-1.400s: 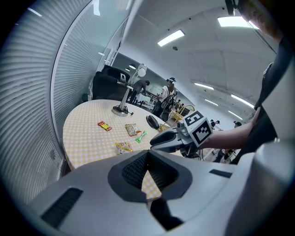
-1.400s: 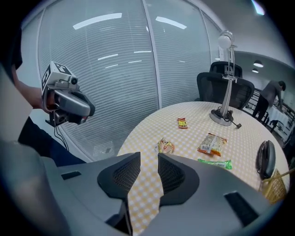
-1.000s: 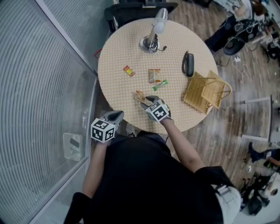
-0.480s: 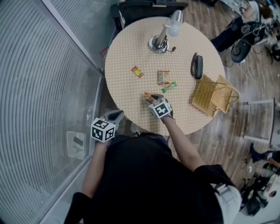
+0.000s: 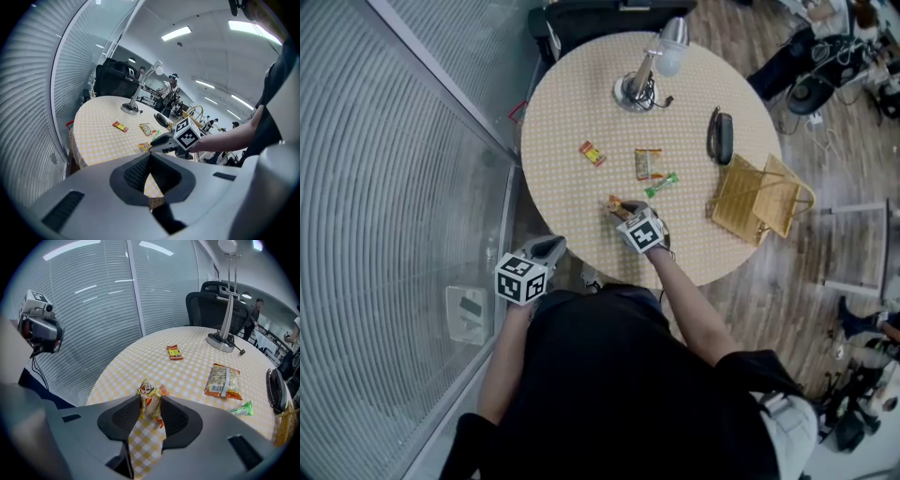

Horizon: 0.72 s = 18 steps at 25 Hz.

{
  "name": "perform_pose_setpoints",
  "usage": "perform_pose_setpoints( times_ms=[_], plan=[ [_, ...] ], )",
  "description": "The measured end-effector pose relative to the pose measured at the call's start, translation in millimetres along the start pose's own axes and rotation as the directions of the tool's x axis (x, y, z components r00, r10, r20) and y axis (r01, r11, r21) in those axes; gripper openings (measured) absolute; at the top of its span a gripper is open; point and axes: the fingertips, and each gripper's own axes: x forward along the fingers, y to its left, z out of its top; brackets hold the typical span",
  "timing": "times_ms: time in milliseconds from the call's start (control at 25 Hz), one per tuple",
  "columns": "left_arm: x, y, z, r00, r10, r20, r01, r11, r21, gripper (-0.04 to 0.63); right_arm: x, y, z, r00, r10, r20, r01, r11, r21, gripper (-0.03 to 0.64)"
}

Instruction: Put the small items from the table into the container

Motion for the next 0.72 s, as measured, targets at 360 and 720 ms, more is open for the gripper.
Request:
perform_pose_setpoints(
  times_ms=[360, 720],
  plan=[
    [2.9, -3.4, 0.5, 1.000, -0.008, -0.006, 0.008, 1.000, 0.008, 0.003, 3.1, 11.0, -7.0, 0.999, 0.034, -0.009, -0.035, 0.998, -0.044, 0.094],
    [7.9, -10.8, 4.6, 1.000, -0.025, -0.007, 0.025, 0.999, 0.027, 0.003, -6.4, 10.6, -16.2, 1.000, 0.017, -0.022, -0.019, 0.997, -0.070, 0.077]
  ],
)
